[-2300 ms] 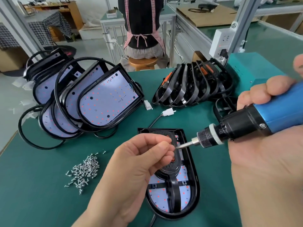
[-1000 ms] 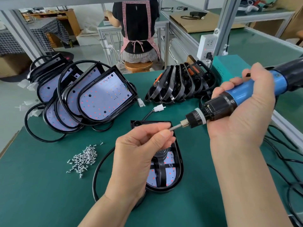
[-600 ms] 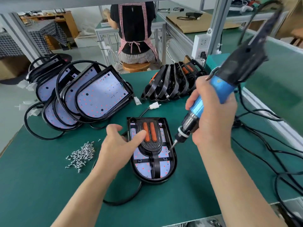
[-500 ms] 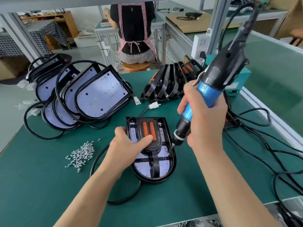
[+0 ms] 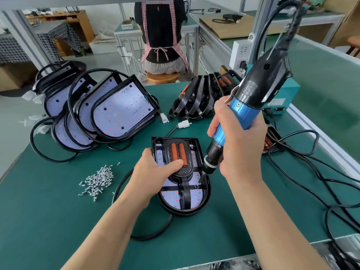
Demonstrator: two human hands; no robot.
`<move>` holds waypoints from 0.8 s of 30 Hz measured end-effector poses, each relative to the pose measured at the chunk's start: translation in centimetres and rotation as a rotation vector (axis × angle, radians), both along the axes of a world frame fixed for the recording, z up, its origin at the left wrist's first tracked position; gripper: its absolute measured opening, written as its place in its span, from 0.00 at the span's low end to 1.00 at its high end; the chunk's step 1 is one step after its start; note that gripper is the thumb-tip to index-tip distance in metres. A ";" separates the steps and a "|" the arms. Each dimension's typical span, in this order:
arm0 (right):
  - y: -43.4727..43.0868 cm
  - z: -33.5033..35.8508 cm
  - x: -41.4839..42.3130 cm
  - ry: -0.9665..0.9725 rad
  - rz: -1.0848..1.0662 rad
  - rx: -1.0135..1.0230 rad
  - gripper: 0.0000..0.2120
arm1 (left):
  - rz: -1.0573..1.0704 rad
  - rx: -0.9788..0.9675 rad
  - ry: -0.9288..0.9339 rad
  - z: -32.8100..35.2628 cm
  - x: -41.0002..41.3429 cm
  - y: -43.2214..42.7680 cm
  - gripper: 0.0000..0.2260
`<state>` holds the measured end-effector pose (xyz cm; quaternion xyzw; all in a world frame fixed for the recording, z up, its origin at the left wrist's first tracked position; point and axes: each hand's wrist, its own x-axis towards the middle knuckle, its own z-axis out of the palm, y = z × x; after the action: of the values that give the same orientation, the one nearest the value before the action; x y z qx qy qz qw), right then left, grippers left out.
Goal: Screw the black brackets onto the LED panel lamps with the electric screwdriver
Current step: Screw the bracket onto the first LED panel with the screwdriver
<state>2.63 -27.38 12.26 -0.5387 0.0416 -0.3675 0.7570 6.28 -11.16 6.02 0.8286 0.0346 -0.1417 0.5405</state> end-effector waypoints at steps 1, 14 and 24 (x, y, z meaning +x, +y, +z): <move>0.1 -0.1 0.0 0.002 0.003 -0.007 0.05 | 0.003 -0.004 -0.001 0.0 0.0 0.0 0.23; 0.1 -1.3 1.0 0.006 0.059 -0.046 0.10 | 0.022 -0.013 -0.053 -0.6 0.2 -0.2 0.23; -0.2 -1.0 0.9 0.014 0.292 -0.105 0.08 | 0.024 -0.008 -0.055 -0.5 0.3 -0.4 0.25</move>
<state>3.52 -27.58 11.26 -0.5805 -0.0510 -0.2514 0.7728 6.59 -11.52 5.51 0.8296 0.0292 -0.1122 0.5463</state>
